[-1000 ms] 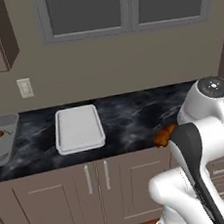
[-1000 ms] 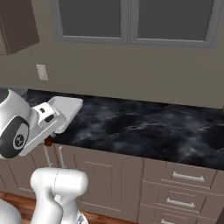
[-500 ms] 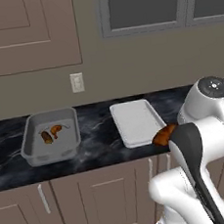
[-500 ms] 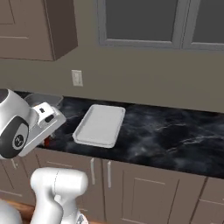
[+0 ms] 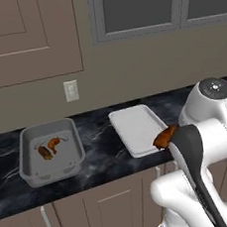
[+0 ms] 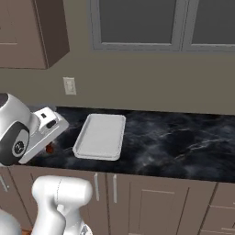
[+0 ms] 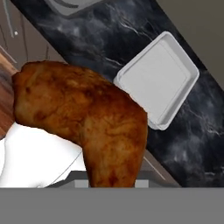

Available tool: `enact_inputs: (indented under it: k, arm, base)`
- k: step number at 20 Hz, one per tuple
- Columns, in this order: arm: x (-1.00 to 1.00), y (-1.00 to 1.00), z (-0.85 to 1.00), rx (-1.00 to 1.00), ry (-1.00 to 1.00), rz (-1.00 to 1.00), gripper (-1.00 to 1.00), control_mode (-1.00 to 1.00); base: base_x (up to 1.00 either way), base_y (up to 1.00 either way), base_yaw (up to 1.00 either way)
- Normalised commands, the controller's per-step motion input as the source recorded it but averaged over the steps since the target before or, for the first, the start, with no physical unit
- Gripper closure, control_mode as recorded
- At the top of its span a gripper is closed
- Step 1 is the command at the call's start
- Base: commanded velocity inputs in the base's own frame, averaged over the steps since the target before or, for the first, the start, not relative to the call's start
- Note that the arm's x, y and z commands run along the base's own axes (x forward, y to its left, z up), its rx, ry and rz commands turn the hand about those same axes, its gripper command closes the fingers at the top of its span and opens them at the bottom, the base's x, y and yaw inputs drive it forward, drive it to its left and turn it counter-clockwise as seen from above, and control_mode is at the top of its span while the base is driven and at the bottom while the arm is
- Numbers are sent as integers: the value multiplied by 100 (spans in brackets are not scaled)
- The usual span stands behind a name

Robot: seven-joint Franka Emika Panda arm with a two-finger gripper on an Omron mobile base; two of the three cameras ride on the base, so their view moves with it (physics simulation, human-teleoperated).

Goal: Place one sweet potato and one chicken drumstick in each tupperware on the nearby counter, to pack two identical lunches.

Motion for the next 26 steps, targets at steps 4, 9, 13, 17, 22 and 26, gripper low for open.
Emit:
enact_inputs:
  k: [4,9,13,17,22,26]
  arm:
    - [30,-4,-2,0,-2,-27,100,-100]
    - [77,-32,0,10,-1,-6,100,-100]
    - [76,-59,0,32,-1,0,100,-100]
    - [59,-51,-14,39,0,-3,100,-100]
    - [73,-11,-51,21,0,-14,100,-100]
    - [90,4,-47,1,0,-3,100,-100]
  base:
    - [0,0,0]
    - [0,0,0]
    - [0,0,0]
    - [0,0,0]
    - [0,0,0]
    - [0,0,0]
